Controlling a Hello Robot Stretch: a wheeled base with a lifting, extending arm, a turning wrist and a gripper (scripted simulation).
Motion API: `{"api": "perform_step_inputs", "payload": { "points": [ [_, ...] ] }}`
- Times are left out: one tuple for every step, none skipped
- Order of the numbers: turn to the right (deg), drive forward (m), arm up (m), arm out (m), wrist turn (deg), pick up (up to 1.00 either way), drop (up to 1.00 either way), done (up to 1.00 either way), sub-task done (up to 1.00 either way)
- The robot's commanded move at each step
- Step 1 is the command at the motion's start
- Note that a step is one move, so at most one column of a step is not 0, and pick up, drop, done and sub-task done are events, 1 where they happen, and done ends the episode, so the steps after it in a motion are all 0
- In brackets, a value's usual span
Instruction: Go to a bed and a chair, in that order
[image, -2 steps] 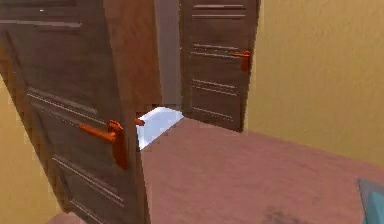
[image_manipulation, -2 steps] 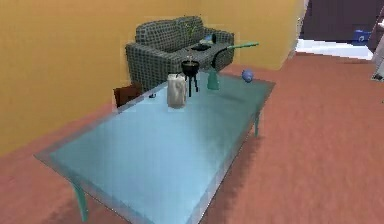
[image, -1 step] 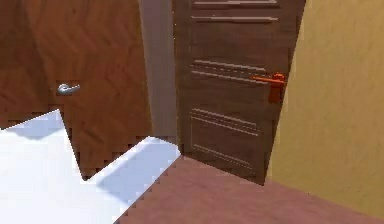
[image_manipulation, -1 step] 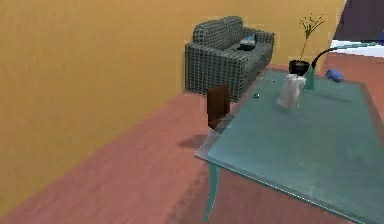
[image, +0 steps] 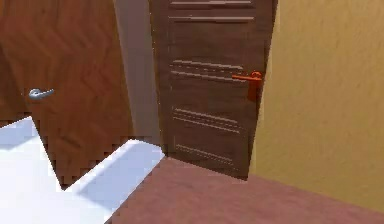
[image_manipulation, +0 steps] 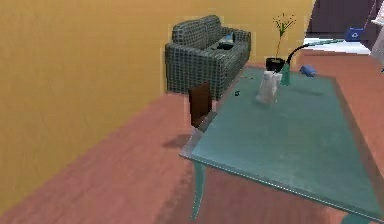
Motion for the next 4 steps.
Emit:
{"api": "perform_step_inputs", "payload": {
  "points": [
    [0.0, 0.35, 0.0, 0.0, 0.0, 0.0, 0.0, 0.0, 0.0],
    [-45.0, 0.0, 0.0, 0.0, 0.0, 0.0, 0.0, 0.0, 0.0],
    [-15.0, 0.0, 0.0, 0.0, 0.0, 0.0, 0.0, 0.0, 0.0],
    [0.0, 0.3, 0.0, 0.0, 0.0, 0.0, 0.0, 0.0, 0.0]
  ]
}}
